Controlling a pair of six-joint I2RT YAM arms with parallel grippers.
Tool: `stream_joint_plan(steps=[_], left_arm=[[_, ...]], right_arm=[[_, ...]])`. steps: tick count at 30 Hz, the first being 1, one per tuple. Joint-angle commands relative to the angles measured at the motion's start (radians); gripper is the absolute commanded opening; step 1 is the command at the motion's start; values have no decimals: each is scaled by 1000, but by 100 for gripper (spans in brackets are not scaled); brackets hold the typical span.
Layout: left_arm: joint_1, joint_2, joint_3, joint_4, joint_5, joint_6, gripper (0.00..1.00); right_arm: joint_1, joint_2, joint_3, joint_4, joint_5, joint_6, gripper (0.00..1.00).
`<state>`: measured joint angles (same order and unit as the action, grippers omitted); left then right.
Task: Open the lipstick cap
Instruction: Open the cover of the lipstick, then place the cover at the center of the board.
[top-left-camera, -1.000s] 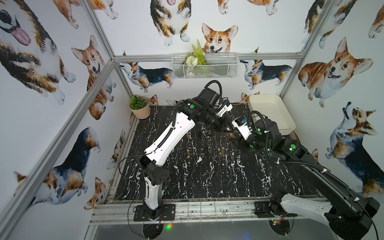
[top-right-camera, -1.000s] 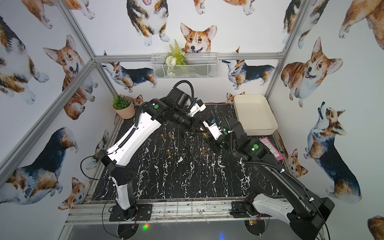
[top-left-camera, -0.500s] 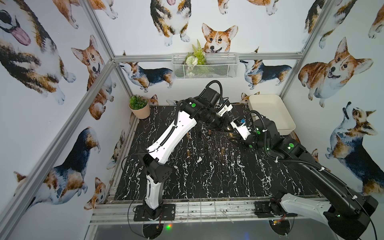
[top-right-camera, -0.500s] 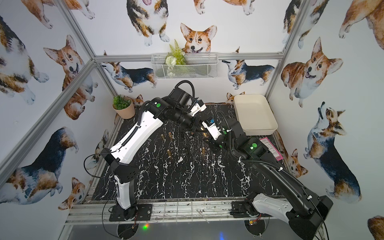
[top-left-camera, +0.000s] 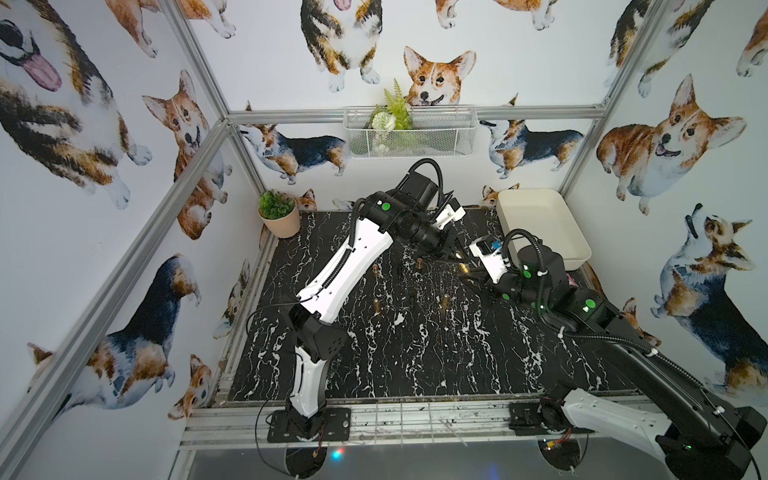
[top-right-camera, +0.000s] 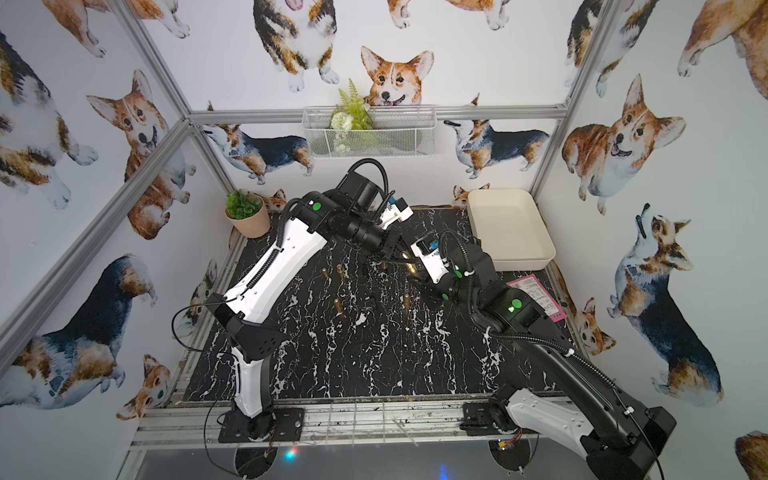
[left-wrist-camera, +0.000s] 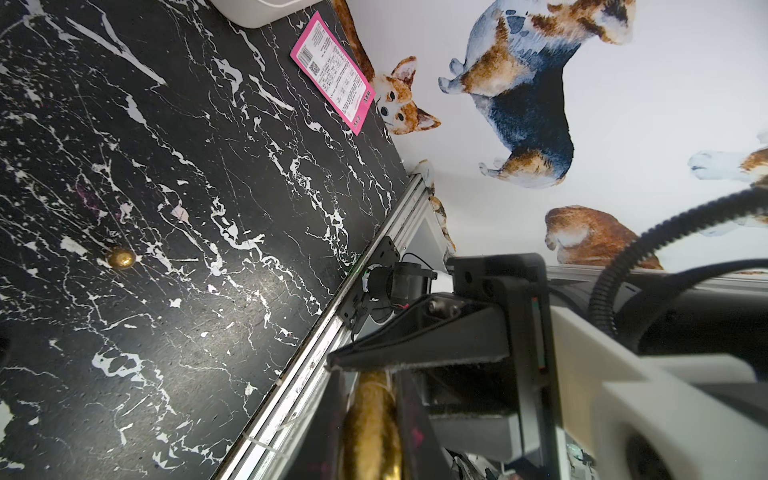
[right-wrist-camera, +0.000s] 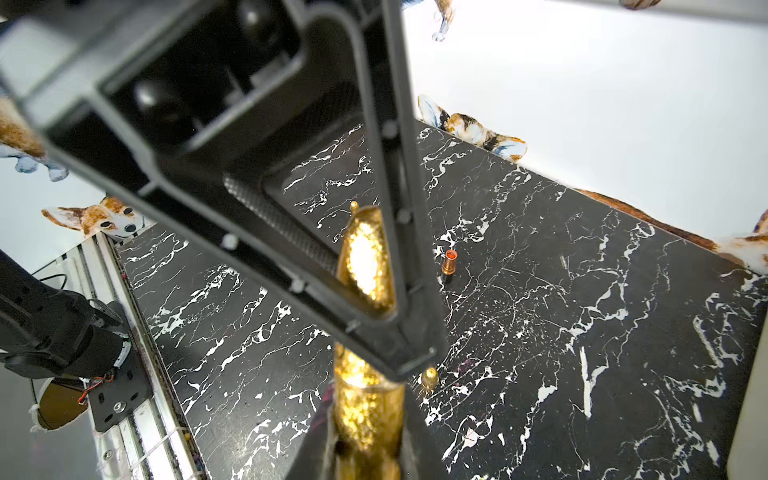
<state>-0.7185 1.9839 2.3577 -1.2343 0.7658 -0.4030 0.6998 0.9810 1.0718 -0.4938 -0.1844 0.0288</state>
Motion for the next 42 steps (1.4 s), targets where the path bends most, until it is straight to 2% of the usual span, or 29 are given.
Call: stream_joint_plan(steps=[1,20,28,33,36,42], left_arm=[[25,7,11,46,-87,2,0],[54,18,52,51,-118,21,0],[54,130,80,64,-441,30,0],[10,229,83,132,-620,71,0],[-20,304,127,149,-672,72,0],[-45,412,108,278,-778,59,0]], right_arm=[[1,-13,-10,-129,-20,5,0],[2,-36,-23,-147,-13,25,0],[1,-154,-46,-103,123,49,0],[2,-274,-88,-67,232,53,0],[2,-304,-112,-58,280,33,0],[1,-313,-135,-43,301,29,0]])
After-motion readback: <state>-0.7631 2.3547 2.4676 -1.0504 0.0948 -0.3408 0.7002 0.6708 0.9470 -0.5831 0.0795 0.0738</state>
